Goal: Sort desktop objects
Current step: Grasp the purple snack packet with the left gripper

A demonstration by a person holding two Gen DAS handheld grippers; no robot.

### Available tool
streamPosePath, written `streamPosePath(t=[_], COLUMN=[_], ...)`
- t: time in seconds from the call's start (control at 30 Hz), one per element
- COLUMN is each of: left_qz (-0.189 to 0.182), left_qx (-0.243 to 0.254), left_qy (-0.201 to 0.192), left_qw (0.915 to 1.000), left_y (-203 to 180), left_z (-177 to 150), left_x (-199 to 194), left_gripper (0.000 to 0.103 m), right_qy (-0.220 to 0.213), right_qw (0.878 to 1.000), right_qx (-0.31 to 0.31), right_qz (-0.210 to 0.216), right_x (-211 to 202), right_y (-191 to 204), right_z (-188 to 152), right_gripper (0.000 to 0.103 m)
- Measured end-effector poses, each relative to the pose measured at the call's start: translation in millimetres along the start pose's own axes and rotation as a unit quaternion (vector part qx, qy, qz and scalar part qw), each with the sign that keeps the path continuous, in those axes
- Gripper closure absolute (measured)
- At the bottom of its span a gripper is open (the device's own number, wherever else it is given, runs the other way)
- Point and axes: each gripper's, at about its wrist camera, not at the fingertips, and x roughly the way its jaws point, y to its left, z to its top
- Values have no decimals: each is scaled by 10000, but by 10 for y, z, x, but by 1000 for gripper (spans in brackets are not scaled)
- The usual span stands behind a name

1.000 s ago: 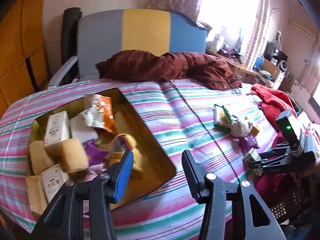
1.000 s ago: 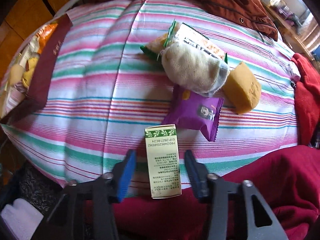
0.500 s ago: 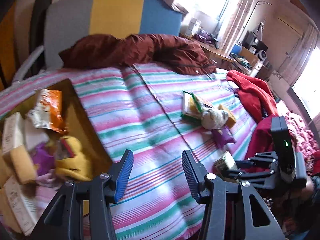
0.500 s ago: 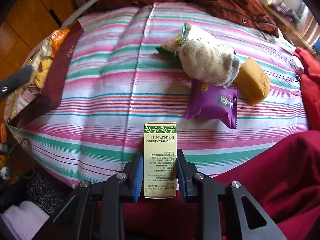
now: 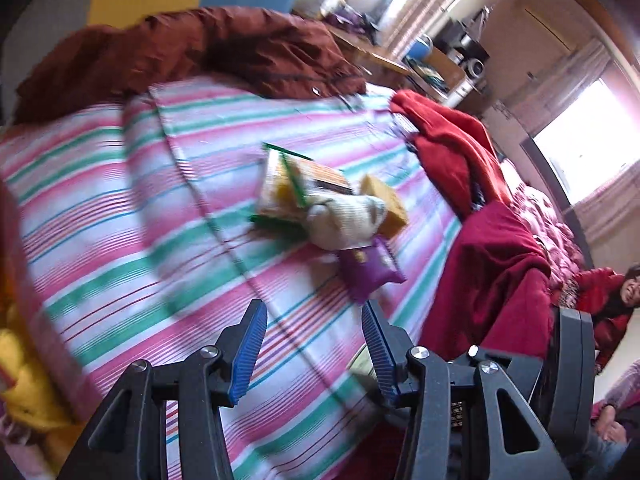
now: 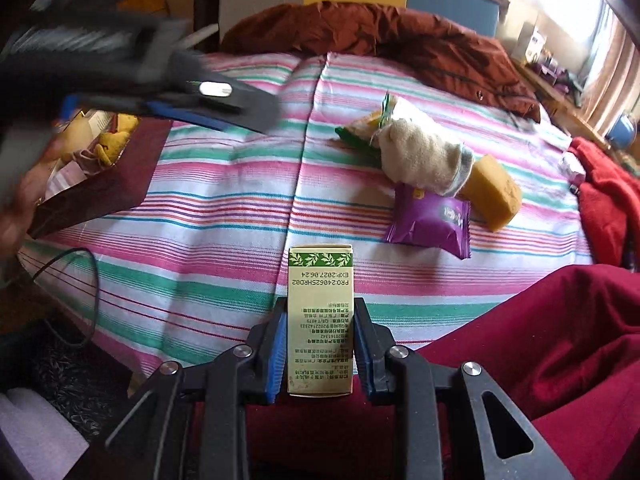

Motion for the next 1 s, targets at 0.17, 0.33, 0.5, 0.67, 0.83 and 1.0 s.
streamPosePath(t=[0.17, 0.33, 0.5, 0.67, 0.83, 1.0], left_qz=[-365, -459, -384, -23, 290, 289], left_qx=[-122, -361, -359, -315, -7, 343], left_qy=[523, 1034, 1356, 1700, 1567, 1333], left_qw=[9979, 9929, 9894, 9849, 9872, 9901], left_y=[-120, -228, -383, -473, -552, -486], left_z=[193, 382, 477, 551, 513, 380], left_x=[335, 707, 984, 1301, 1379, 1261], left_gripper=[54, 52, 36, 32, 39, 45], right_qy=[-162, -236, -278, -293, -283, -270], right_qw=[9998, 9996, 9993, 9990, 9987, 9987], right_qx=[-118, -85, 38, 94, 154, 172], right_qz=[0, 109, 241, 329, 388, 386], right_x=[-6, -12, -12, -10, 7, 20], right_y=[82, 95, 37, 9, -5, -5], right_z=[-41, -90, -101, -104, -102, -94], right_gripper=[73, 73, 73, 73, 73, 73])
